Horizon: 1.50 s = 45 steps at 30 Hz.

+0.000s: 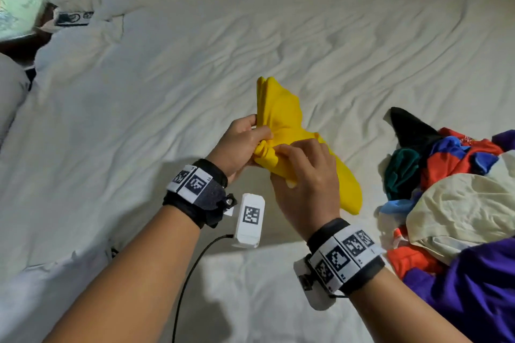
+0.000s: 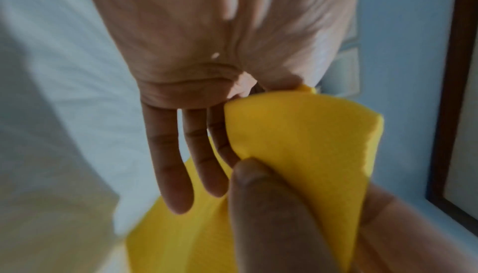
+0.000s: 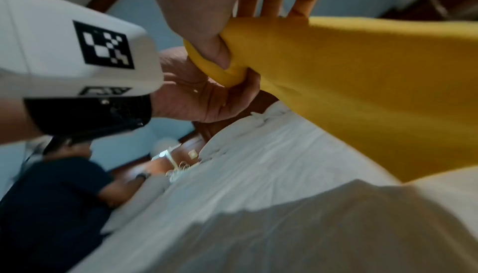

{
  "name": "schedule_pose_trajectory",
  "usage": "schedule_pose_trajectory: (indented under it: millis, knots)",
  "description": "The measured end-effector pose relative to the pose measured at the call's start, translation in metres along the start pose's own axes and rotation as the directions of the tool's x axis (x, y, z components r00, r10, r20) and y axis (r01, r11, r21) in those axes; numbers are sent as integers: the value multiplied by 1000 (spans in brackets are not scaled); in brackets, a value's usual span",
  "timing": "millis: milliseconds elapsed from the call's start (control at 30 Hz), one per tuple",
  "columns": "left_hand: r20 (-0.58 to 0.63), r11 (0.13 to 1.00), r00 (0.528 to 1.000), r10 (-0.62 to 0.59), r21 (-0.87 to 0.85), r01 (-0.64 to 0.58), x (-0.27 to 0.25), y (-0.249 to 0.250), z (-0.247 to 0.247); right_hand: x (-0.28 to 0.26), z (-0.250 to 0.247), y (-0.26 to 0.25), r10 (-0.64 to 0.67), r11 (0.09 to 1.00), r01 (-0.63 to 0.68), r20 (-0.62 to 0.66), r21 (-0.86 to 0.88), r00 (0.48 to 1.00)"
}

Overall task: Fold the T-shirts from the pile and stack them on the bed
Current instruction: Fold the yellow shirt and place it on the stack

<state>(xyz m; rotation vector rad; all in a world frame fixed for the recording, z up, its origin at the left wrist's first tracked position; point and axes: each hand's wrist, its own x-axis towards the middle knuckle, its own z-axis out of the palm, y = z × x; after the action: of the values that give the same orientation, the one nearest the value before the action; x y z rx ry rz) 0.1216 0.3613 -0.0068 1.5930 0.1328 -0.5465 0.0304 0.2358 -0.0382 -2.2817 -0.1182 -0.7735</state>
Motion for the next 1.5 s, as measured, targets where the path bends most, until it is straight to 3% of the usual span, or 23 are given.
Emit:
schedule_pose_trajectory:
  millis: [133, 267, 400, 533, 567, 600, 667, 700, 733, 800, 867, 1000, 1133, 1200, 1300, 1367, 1500]
  knots:
    - [-43, 986, 985, -167, -11, 167, -22, -70, -51, -47, 37, -13, -100, 975, 152, 289, -162, 952]
    - [-148, 884, 888, -435, 116, 453, -48, -167, -89, -128, 87, -16, -24, 976, 148, 596, -159, 802]
    - [-242, 862, 875, -420, 197, 468, -74, -212, -116, -179, 110, -33, 1, 985, 126, 726, -121, 687]
    - [-405, 816, 856, -320, 342, 467, -101, -223, -121, -186, 107, -44, -12, 994, 95, 824, -51, 566]
    - [-465, 784, 836, -292, 385, 487, -111, -222, -116, -183, 102, -42, -3, 997, 61, 819, -39, 574]
    - [-515, 762, 821, -245, 421, 492, -121, -220, -108, -180, 96, -37, 28, 999, 16, 787, -48, 616]
    - [-581, 737, 797, -166, 463, 491, -136, -216, -90, -171, 84, -18, 179, 983, -109, 635, -148, 752]
    - [-603, 728, 784, -149, 469, 499, -139, -217, -82, -166, 77, -5, 297, 952, -205, 532, -226, 793]
    - [-617, 718, 774, -146, 472, 512, -140, -219, -74, -161, 69, 10, 426, 900, -317, 444, -300, 788]
    - [-642, 697, 751, -154, 468, 543, -138, -227, -65, -152, 55, 36, 645, 753, -499, 328, -429, 691]
    - [-684, 700, 712, -157, 431, 569, -134, -234, -60, -150, 43, 56, 747, 648, -576, 265, -499, 610]
    - [-744, 771, 652, -149, 325, 547, -127, -242, -58, -154, 36, 70, 761, 648, -647, 325, -402, 561]
    - [-774, 820, 626, -100, 293, 493, -126, -242, -57, -152, 31, 69, 698, 715, -648, 290, -262, 654]
    - [-784, 855, 612, -104, 244, 457, -126, -244, -59, -146, 28, 65, 729, 679, -712, 279, -181, 625]
    - [-783, 859, 608, -135, 213, 465, -126, -246, -64, -138, 26, 65, 776, 618, -759, 316, -205, 546]
    - [-770, 809, 622, -140, 274, 520, -124, -242, -64, -132, 28, 69, 799, 583, -781, 326, -221, 504]
    - [-743, 712, 660, -113, 403, 575, -111, -226, -56, -116, 44, 74, 822, 553, -799, 314, -237, 475]
